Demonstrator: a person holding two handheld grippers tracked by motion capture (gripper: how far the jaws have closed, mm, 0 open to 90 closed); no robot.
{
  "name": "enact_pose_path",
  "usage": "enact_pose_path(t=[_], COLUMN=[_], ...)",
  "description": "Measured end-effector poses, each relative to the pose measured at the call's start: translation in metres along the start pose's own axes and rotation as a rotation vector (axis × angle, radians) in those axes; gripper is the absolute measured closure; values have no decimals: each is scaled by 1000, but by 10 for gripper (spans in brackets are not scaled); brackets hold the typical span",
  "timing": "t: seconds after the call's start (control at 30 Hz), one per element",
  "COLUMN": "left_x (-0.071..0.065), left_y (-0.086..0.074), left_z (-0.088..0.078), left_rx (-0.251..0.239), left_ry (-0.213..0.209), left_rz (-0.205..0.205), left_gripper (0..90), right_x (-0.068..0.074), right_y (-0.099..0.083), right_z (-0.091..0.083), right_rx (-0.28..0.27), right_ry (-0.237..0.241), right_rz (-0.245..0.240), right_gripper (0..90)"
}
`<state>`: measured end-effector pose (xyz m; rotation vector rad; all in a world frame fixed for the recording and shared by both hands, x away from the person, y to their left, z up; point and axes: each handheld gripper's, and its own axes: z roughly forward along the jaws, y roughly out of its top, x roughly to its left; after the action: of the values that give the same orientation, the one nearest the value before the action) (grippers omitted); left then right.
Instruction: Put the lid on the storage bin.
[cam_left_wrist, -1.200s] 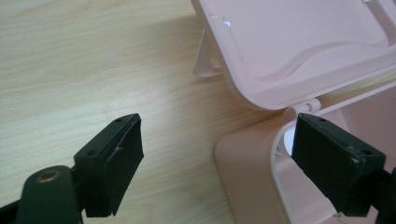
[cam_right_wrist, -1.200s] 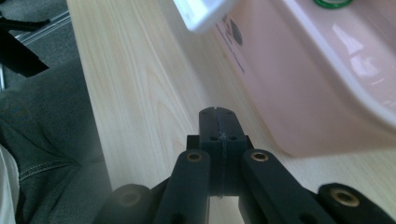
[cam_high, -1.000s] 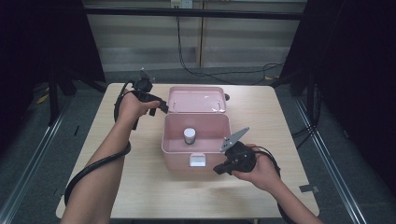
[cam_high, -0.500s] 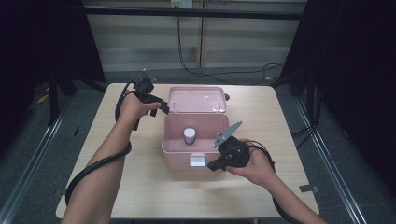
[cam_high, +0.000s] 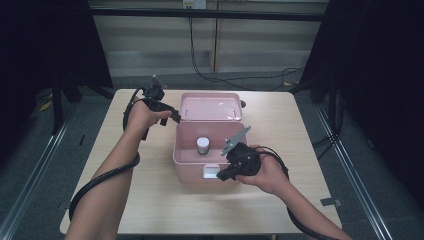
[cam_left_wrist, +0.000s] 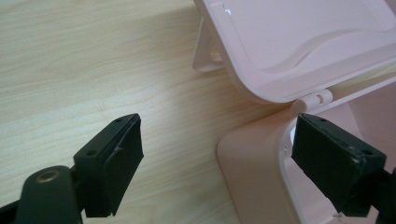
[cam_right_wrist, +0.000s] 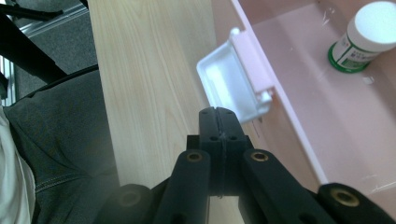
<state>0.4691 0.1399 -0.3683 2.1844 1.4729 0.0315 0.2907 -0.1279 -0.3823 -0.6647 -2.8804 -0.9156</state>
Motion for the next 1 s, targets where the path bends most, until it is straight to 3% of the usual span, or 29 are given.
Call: enact_pose_path(t=[0.27,1.0], left_x=[2,5], left_y=[0,15], left_z=[2,8], left_rx=[11,-6], left_ry=[1,-16], left_rz=[0,-5], left_gripper=[158,161], right_x=[0,-4], right_y=[12,20], right_z=[5,10], right_rx=[41,51], right_ry=[-11,-7], right_rz=[-23,-50], right_gripper=[900,900])
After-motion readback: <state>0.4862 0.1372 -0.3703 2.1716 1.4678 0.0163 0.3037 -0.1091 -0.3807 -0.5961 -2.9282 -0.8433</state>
